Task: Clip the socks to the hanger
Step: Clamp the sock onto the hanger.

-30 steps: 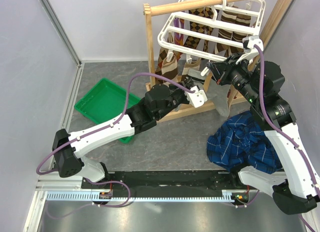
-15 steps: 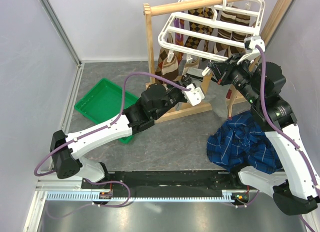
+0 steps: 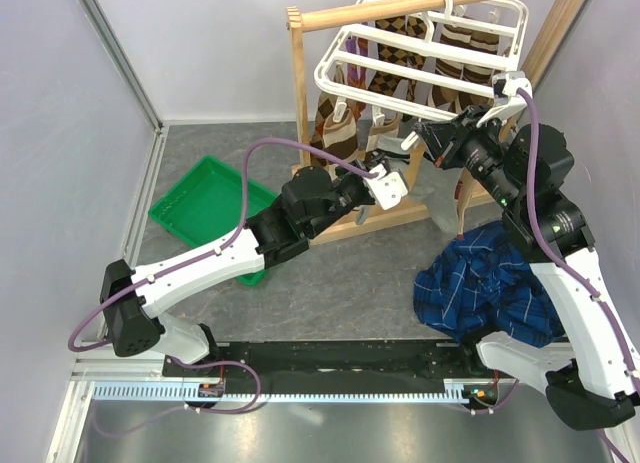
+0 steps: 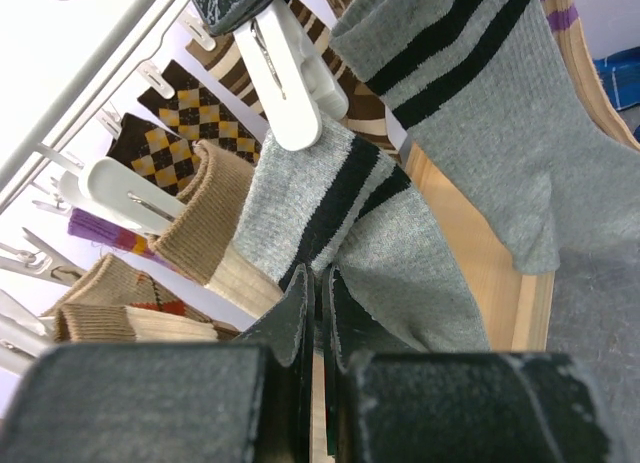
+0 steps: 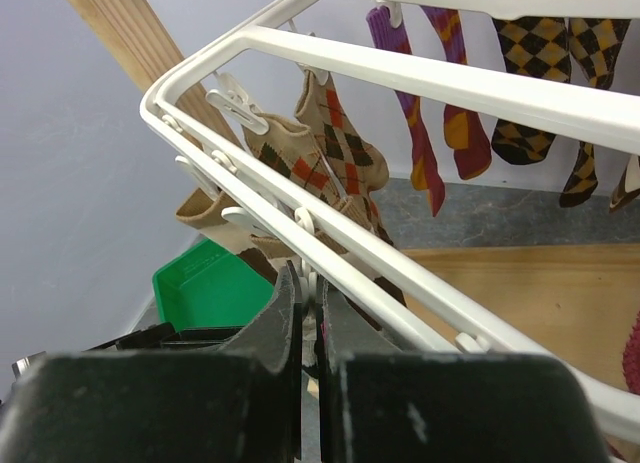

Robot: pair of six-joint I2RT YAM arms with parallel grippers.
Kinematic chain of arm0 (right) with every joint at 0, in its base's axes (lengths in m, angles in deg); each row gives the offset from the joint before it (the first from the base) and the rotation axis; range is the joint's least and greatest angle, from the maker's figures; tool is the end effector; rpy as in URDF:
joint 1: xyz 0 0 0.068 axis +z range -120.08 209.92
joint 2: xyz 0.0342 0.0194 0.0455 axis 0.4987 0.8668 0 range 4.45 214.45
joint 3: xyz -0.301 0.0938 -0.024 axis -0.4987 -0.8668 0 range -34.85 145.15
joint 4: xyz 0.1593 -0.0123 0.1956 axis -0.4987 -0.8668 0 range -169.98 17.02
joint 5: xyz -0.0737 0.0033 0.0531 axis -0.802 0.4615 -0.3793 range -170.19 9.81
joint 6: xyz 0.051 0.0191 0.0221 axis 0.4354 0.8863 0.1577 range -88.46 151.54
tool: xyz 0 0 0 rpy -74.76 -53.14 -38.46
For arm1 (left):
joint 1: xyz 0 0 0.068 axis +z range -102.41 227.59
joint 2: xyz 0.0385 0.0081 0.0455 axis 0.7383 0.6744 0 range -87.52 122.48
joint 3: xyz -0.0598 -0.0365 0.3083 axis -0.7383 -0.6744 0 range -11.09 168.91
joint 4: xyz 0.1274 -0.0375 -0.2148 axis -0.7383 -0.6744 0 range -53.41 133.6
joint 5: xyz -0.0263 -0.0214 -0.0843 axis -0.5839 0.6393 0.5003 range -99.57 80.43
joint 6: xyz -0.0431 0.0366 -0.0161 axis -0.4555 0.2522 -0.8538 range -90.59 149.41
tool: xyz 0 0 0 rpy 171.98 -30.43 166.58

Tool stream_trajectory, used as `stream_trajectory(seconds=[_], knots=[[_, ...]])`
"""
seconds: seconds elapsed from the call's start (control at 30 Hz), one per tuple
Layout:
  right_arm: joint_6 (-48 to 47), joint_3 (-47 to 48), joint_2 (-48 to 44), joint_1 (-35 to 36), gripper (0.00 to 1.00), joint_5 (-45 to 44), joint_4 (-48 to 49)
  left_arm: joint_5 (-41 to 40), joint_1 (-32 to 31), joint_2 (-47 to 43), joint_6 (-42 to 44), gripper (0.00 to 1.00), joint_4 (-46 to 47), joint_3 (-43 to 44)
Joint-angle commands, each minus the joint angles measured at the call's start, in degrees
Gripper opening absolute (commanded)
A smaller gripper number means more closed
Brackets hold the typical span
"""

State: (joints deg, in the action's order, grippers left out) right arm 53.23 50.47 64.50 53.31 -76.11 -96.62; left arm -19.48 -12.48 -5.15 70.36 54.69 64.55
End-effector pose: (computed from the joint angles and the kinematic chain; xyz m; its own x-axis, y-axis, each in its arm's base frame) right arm 0.1545 0.0701 0.5390 -0.1461 0.3385 -0.9295 -0.4384 0.8202 0.3676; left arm 0.1737 -0.2871 0.4602 0.5321 0.3697 -0.7617 0.5553 0.5268 0.6436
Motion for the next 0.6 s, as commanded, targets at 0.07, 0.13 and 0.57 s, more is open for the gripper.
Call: stream_trajectory(seconds=[0.07, 0.13, 0.57], knots=[[2.3, -0.7, 0.1, 0.1, 0.01, 2.0, 2.6, 1.3, 0.1, -1.7, -3.2, 0.02, 3.9, 1.8], [2.6, -0.9, 0.2, 0.0, 0.01, 2.3, 2.8, 1.5, 0.1, -1.4, -3.4, 0.02, 4.0, 2.1], [2.7, -1.6, 0.7, -0.1, 0.01, 2.8, 3.3, 2.5, 0.0, -0.5, -5.2, 0.02, 4.5, 4.1]])
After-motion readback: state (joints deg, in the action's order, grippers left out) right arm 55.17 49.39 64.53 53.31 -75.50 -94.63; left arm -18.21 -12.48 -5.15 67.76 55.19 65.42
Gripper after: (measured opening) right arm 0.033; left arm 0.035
